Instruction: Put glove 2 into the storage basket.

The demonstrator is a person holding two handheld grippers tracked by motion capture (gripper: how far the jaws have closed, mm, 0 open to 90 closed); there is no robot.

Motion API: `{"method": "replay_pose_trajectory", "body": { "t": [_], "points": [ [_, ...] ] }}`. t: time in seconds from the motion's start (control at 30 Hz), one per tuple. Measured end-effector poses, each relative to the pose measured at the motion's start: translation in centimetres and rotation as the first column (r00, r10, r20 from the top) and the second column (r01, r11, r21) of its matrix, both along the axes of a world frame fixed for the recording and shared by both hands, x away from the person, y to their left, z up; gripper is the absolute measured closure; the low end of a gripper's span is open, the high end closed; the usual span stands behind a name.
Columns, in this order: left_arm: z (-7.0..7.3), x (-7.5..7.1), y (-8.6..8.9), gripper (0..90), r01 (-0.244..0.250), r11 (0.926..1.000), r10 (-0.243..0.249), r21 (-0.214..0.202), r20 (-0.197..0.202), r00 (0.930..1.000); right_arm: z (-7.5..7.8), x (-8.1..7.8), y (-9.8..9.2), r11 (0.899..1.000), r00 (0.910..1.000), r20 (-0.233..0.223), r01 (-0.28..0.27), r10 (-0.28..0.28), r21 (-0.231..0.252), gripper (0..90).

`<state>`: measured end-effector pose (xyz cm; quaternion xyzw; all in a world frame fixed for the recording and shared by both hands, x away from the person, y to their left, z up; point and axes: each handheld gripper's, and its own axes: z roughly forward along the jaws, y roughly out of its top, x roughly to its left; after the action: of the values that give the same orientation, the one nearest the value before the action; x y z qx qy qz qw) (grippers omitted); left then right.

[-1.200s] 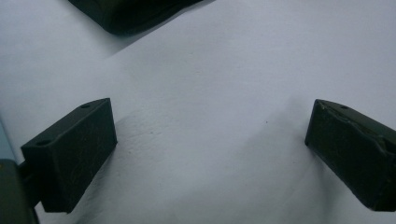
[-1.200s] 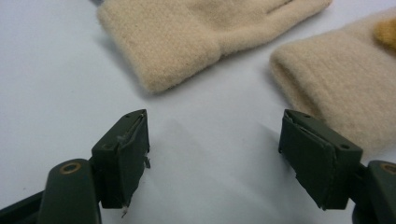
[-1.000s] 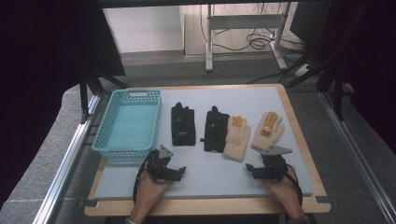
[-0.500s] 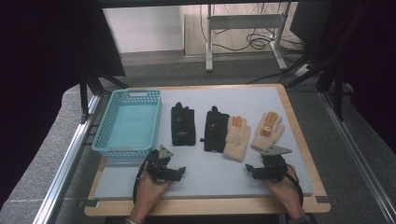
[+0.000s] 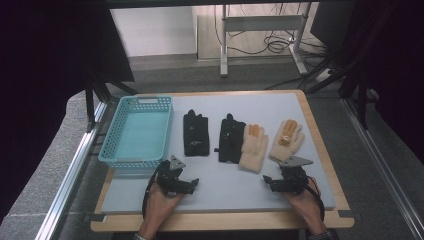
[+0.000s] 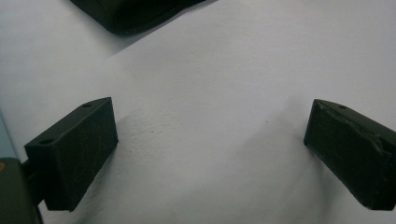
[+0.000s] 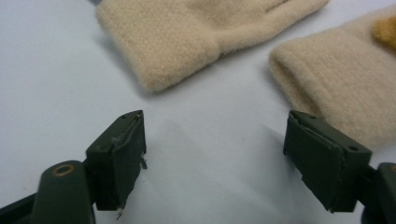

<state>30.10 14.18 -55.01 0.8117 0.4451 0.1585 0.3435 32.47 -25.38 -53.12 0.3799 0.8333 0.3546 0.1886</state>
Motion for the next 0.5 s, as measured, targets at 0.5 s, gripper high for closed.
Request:
{"method": "replay_pose_trajectory", "body": {
  "t": [0.5],
  "points": [
    [0.0, 0.0, 0.0, 3.0, 0.0, 1.0, 0.0, 0.0, 0.0, 1.0, 1.8, 0.1, -0.1, 0.996, 0.9995, -0.012, -0.028, 0.029, 0.087, 39.0]
  ]
}}
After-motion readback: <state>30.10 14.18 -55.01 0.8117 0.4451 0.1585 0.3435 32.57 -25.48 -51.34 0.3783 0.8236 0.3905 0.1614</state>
